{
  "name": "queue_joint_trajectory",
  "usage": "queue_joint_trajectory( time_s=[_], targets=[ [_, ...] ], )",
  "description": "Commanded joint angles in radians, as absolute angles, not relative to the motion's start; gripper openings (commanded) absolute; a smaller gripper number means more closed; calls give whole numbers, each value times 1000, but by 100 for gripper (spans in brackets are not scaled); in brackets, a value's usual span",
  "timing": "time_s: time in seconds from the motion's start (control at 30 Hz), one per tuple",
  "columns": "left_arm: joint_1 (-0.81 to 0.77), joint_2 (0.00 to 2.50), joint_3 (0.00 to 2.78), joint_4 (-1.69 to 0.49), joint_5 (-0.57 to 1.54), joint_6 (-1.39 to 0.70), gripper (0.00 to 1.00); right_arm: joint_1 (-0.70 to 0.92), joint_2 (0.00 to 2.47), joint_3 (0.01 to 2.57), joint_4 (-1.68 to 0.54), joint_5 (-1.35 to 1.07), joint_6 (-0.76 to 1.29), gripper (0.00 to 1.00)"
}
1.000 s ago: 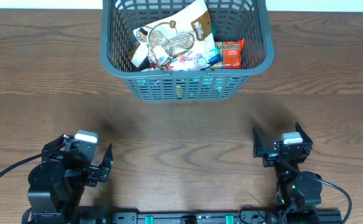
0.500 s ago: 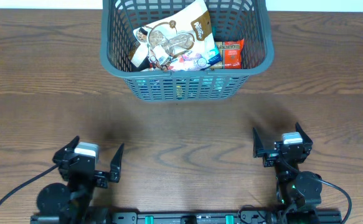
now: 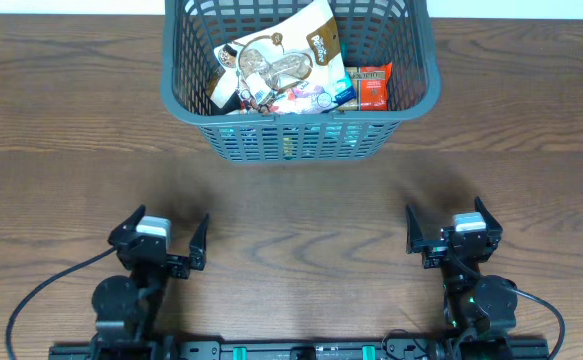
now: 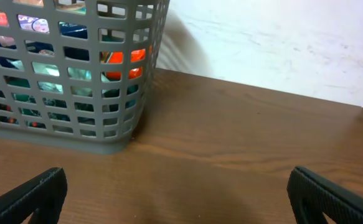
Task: Pack container
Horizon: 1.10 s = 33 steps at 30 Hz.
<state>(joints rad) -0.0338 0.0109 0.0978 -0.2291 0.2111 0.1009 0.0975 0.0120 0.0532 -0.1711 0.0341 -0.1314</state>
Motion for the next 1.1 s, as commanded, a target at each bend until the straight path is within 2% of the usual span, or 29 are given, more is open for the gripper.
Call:
queue_joint_trajectory(
  time_s=[0.0,1.07],
  targets=[
    [-33,3,65,-206,225,89,99,105,5,49,-171,36,-125,99],
    [-34,4,65,-206,225,107,99,105,5,49,-171,36,-125,99]
  ],
)
